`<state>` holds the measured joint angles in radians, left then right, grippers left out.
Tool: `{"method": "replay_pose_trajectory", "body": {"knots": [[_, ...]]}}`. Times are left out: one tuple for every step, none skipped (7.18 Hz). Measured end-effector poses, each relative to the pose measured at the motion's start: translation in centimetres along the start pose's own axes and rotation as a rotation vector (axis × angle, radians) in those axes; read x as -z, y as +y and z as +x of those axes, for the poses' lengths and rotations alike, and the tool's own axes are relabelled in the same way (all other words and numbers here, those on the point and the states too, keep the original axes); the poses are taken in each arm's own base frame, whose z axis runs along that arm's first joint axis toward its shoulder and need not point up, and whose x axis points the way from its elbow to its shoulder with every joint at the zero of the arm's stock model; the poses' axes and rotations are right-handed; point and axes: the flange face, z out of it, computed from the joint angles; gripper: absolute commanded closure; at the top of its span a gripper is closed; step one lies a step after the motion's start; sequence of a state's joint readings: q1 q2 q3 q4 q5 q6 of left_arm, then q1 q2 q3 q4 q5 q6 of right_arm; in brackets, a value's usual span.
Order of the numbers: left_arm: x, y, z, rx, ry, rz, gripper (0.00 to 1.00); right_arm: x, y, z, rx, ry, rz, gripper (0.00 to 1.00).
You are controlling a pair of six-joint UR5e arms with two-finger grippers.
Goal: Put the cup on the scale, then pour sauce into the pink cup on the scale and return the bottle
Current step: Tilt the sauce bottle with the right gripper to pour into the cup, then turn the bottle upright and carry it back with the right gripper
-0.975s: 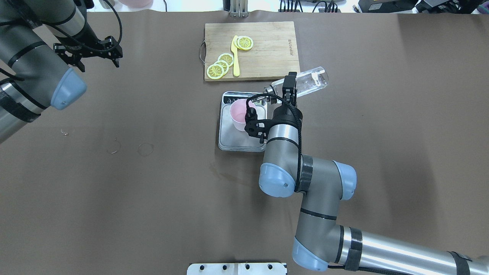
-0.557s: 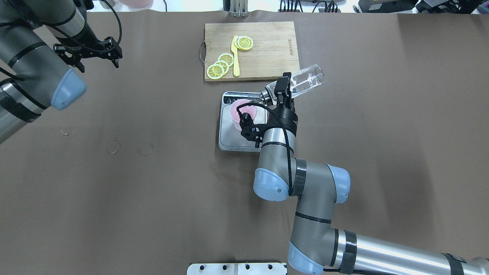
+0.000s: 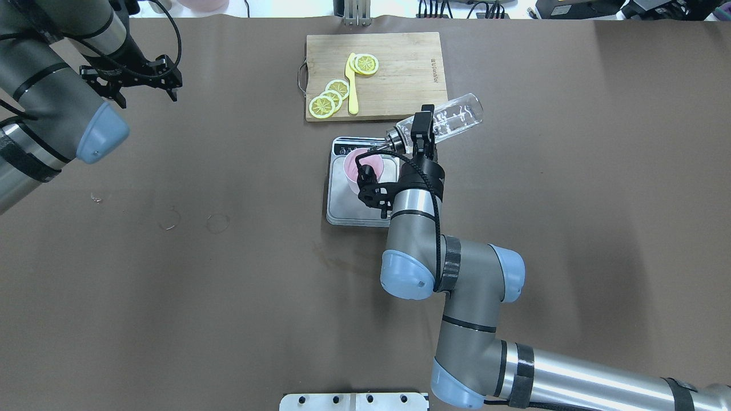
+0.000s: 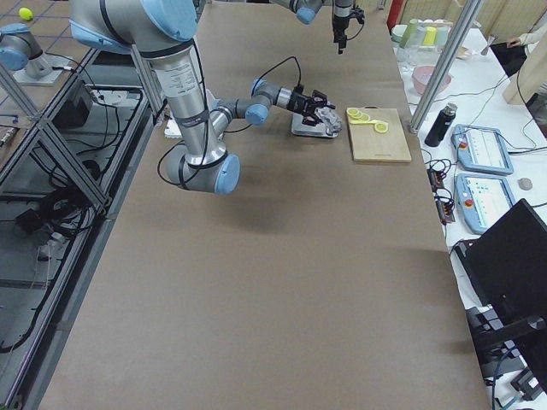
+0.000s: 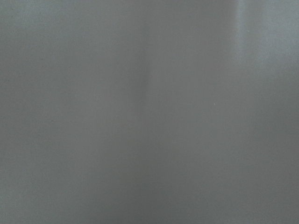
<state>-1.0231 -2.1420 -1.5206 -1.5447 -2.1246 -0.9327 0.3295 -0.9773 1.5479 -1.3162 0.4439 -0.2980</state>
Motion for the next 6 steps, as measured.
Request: {"method": "replay_pose_trajectory", "body": {"knots": [[0.0, 0.0, 0.0, 0.0, 0.0, 0.0, 0.02, -0.4, 0.6, 0.0, -0.107, -0.025, 0.023, 1.0], [0.1, -0.1, 0.0, 0.001, 0.0, 0.002, 0.02, -0.7, 1.6, -0.6, -0.227, -0.052, 0.045, 1.0], [0.2, -0.1, 0.0, 0.002, 0.001, 0.002, 0.02, -0.8, 2.4, -1.1, -0.353, -0.08, 0.072, 1.0], [0.2, -0.1, 0.0, 0.004, 0.002, 0.003, 0.02, -0.8, 2.9, -1.1, -0.512, -0.123, 0.107, 1.0], [0.2, -0.2, 0.0, 0.005, 0.002, 0.004, 0.02, -1.0, 3.6, -0.5, -0.668, -0.183, 0.139, 1.0], [0.2, -0.2, 0.0, 0.005, 0.002, 0.004, 0.02, -1.2, 5.0, 0.9, -0.798, -0.247, 0.162, 1.0]]}}
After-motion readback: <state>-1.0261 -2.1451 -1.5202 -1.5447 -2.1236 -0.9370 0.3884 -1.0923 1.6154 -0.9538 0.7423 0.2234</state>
